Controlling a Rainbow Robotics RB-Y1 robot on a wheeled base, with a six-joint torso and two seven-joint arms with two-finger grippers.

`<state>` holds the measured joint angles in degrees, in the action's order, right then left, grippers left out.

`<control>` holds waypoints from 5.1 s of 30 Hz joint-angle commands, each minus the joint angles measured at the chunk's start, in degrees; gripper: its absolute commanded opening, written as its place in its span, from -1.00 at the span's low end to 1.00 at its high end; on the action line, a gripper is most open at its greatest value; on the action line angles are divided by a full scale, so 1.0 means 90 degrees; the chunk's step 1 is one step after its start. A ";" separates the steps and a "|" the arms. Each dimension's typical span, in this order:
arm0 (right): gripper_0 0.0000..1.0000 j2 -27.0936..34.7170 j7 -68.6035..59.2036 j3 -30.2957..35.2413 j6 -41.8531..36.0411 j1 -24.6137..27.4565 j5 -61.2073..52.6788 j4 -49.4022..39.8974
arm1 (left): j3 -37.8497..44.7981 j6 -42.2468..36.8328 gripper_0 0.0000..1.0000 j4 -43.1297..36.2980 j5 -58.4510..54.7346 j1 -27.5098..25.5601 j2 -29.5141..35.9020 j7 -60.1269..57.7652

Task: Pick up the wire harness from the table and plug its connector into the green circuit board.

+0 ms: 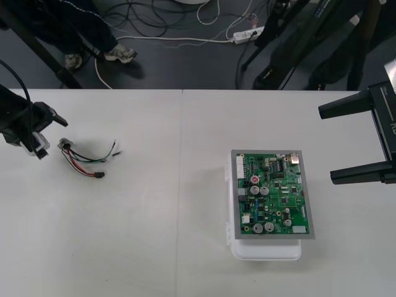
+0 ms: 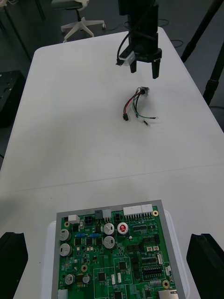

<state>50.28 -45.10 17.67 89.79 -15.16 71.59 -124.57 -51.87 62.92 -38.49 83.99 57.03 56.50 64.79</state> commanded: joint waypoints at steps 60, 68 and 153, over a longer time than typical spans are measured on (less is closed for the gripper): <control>1.00 0.0204 -0.0360 0.0175 0.0023 -0.0064 0.0014 -0.0085 | -0.0848 -0.1815 1.00 0.1327 0.0101 0.0177 -0.1200 0.0653; 1.00 0.0204 -0.0360 0.0175 0.0023 -0.0064 0.0014 -0.0085 | -0.0858 -0.1913 1.00 0.1298 0.0170 0.0128 -0.1239 0.0633; 1.00 0.0204 -0.0360 0.0175 0.0023 -0.0064 0.0014 -0.0085 | -0.1238 0.0607 -1.00 0.1200 -0.1344 0.1153 -0.0672 0.0292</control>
<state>50.28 -45.10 17.67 89.79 -15.16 71.59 -124.57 -62.27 60.43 -26.37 74.64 63.38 46.82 65.18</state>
